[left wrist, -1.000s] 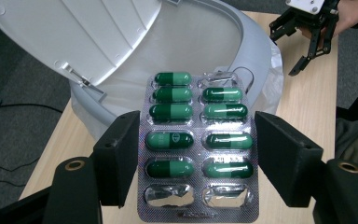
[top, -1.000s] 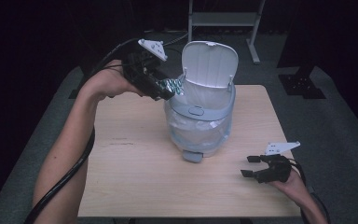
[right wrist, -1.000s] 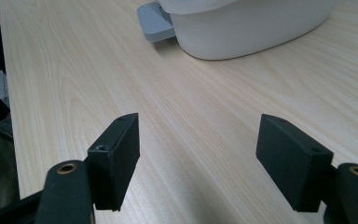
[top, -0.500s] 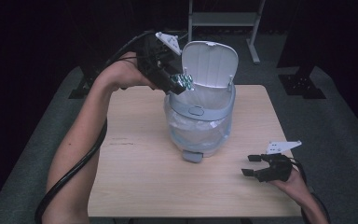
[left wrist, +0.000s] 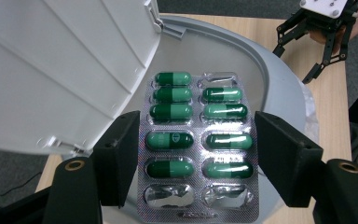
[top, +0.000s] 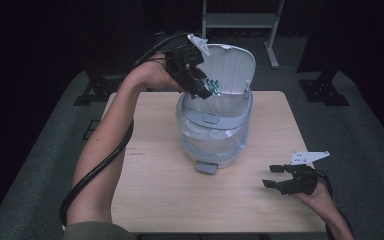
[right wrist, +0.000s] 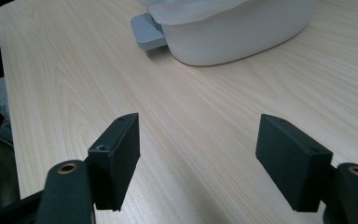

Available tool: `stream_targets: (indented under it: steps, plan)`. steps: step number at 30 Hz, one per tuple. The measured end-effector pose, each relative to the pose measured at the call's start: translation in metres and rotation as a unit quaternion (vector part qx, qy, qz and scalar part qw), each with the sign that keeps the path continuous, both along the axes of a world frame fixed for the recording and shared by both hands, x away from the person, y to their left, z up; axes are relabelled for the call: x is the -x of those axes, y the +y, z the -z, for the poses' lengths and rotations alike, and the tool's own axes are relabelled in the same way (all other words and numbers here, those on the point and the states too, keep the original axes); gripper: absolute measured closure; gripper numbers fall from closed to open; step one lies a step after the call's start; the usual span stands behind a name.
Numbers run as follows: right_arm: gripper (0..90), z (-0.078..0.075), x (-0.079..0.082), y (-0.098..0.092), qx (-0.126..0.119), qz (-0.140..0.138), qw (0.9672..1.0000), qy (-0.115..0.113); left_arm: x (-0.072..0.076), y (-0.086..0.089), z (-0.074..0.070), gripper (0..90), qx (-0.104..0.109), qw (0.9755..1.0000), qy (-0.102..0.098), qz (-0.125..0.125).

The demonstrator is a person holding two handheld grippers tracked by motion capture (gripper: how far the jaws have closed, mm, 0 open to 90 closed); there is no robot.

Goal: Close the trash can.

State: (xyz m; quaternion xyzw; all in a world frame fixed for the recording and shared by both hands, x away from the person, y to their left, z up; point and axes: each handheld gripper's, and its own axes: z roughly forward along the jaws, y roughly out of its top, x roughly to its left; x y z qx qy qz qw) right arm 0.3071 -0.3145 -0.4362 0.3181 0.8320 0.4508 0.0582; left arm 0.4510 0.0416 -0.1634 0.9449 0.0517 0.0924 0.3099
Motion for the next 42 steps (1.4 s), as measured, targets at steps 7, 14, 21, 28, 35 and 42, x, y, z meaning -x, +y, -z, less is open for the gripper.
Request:
stream_targets:
  steps: [7, 14, 21, 28, 35, 42]
  plan:
    - [29.3, 0.001, -0.001, -0.002, -0.001, 0.002, 1.0000, 0.001, -0.009, -0.010, 0.007, 33.3, -0.004, 1.0000, 0.002, 0.004]
    - [29.3, 0.001, -0.003, -0.002, 0.000, 0.001, 1.0000, 0.003, -0.014, -0.016, 0.012, 33.3, -0.006, 1.0000, 0.000, 0.005]
    - [29.3, 0.003, -0.005, -0.003, -0.002, 0.000, 1.0000, 0.005, -0.020, -0.021, 0.019, 33.3, -0.016, 0.9998, 0.003, 0.009]
    - [29.3, 0.004, -0.005, -0.003, -0.003, -0.001, 1.0000, 0.007, -0.024, -0.023, 0.027, 33.3, -0.017, 0.9998, 0.008, 0.008]
    - [29.3, 0.004, -0.005, -0.003, -0.003, -0.001, 1.0000, 0.006, -0.027, -0.026, 0.029, 27.3, -0.015, 0.9999, 0.004, 0.004]
    - [29.3, 0.005, -0.007, -0.003, -0.004, 0.000, 0.9999, 0.010, -0.018, -0.009, 0.026, 27.2, 0.000, 1.0000, 0.003, -0.003]
